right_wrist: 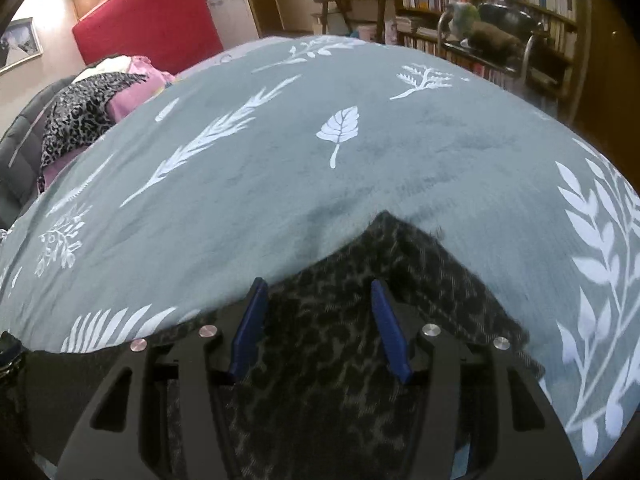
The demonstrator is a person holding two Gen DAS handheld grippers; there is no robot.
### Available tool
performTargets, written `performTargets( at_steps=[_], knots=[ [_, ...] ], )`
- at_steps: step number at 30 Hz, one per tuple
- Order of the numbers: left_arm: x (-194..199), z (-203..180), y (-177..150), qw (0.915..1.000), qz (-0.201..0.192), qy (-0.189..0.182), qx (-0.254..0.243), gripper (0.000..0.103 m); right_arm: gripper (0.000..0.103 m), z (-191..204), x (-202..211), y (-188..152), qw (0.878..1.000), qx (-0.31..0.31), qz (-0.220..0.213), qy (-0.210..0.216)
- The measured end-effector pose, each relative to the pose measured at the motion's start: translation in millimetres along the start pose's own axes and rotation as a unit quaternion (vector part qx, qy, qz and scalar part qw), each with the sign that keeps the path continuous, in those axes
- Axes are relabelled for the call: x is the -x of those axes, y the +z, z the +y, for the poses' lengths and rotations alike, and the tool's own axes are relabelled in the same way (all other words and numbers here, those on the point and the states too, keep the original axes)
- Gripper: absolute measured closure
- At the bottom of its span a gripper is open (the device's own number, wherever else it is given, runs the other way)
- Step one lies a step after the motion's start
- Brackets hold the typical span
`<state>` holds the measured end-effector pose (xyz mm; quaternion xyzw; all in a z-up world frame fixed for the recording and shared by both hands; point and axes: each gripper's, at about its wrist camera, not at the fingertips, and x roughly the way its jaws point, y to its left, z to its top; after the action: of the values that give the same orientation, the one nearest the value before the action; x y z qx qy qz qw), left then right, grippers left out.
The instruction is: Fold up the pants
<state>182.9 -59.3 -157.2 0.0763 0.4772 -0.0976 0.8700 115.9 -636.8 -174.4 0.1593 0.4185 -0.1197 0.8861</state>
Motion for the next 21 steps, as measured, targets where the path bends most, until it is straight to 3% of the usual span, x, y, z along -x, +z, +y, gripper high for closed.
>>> performTargets(
  at_steps=[4, 13, 16, 21],
  knots=[
    [1.1, -0.2, -1.5, 1.0000, -0.002, 0.001, 0.001, 0.023, 0.048, -2.8, 4.0, 1.4, 1.000, 0.009, 0.004, 0.004],
    [23.5, -7.0, 3.6, 0.9998, -0.020, -0.006, -0.006, 0.023, 0.048, -67.1, 85.0, -40.5, 0.989, -0.133, -0.057, 0.035],
    [39.0, -18.5, 4.0, 0.9989, -0.040, -0.011, -0.022, 0.023, 0.048, -85.9, 88.5, -58.4, 0.983, -0.172, -0.047, 0.051],
    [54.7, -28.0, 3.3, 0.9978, -0.051, -0.021, -0.036, 0.023, 0.048, -86.6, 73.5, -64.5, 0.982, -0.176, -0.036, 0.056]
  ],
)
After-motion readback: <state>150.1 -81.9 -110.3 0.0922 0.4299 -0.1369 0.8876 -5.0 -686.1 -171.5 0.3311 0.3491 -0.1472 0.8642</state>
